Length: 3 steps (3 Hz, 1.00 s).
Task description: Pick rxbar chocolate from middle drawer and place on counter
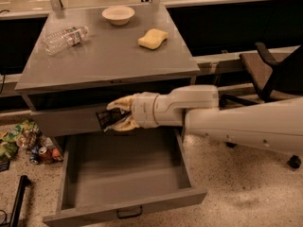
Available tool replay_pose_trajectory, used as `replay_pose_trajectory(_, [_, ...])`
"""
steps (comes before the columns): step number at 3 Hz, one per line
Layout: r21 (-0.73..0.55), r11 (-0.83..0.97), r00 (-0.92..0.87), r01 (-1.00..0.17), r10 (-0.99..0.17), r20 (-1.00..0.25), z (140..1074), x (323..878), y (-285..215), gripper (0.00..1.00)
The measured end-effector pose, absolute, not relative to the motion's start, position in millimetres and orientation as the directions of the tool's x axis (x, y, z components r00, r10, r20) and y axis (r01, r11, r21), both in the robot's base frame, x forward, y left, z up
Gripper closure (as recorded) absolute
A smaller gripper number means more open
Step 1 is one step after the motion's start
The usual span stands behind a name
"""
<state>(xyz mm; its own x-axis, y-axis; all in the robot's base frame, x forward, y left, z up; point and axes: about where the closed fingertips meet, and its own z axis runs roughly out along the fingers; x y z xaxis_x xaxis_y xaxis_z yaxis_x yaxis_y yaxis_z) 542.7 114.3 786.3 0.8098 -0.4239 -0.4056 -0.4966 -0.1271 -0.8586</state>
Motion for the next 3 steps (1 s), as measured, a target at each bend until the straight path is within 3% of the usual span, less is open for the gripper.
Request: replay_pose_trajectory(3, [-0.84,-0.16,0.799,-0.519,-0.44,-0.409,800.0,548.4,98.3,1.0])
